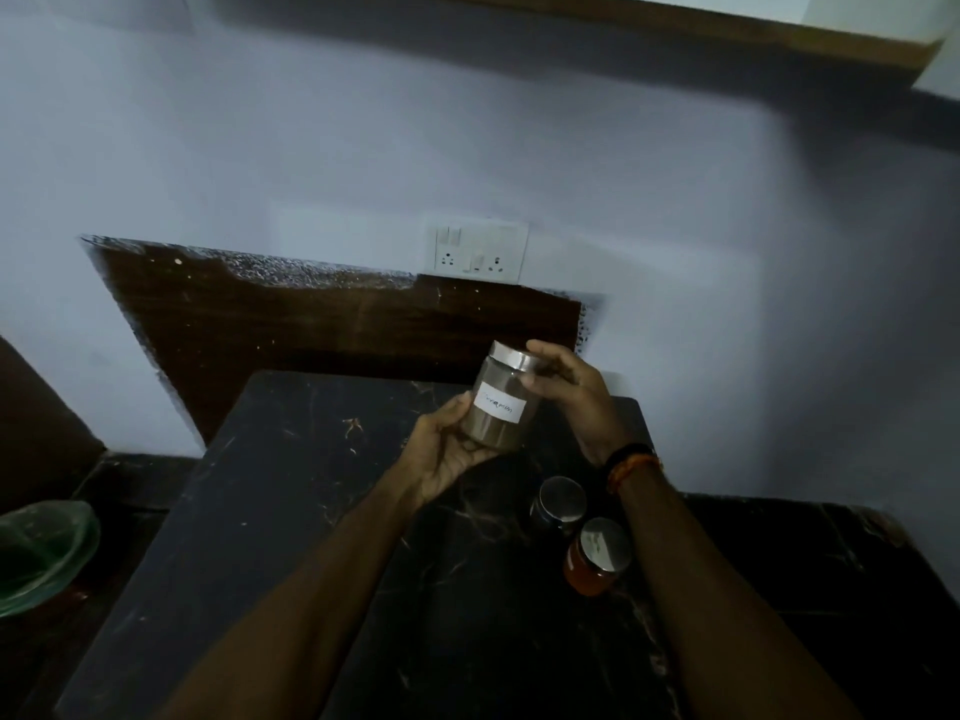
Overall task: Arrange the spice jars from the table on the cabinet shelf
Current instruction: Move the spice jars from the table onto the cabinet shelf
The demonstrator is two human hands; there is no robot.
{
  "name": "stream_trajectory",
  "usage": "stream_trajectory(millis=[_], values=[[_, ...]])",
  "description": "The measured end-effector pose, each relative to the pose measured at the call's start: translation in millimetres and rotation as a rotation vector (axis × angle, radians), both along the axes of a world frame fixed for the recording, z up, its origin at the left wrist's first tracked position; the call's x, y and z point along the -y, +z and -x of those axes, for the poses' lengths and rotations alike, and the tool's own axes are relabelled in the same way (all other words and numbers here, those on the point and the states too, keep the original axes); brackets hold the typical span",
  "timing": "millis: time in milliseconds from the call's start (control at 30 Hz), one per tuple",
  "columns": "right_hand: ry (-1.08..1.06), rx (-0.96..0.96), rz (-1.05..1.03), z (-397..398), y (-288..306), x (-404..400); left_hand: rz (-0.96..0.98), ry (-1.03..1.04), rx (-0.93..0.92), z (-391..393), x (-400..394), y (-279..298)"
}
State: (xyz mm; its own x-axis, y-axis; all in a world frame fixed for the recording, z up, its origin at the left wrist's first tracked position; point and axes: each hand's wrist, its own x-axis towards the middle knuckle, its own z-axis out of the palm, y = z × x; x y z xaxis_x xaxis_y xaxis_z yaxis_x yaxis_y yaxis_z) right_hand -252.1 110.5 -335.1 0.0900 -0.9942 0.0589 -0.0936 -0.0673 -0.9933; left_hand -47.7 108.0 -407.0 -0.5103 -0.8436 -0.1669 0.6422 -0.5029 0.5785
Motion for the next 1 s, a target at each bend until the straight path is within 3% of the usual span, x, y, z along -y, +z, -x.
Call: stream_trajectory(millis=[367, 700, 1000], values=[[-0.049, 0.023, -0.004, -10, 19, 12, 0.211, 0.058, 0.231, 7, 2, 35], [-0.046, 0.008, 0.015, -8, 35, 13, 0.559, 0.09, 0.761, 4, 29, 86], [-0.033, 0.064, 0.032, 2, 57, 20, 0.623, -0.009, 0.824, 13, 55, 129]])
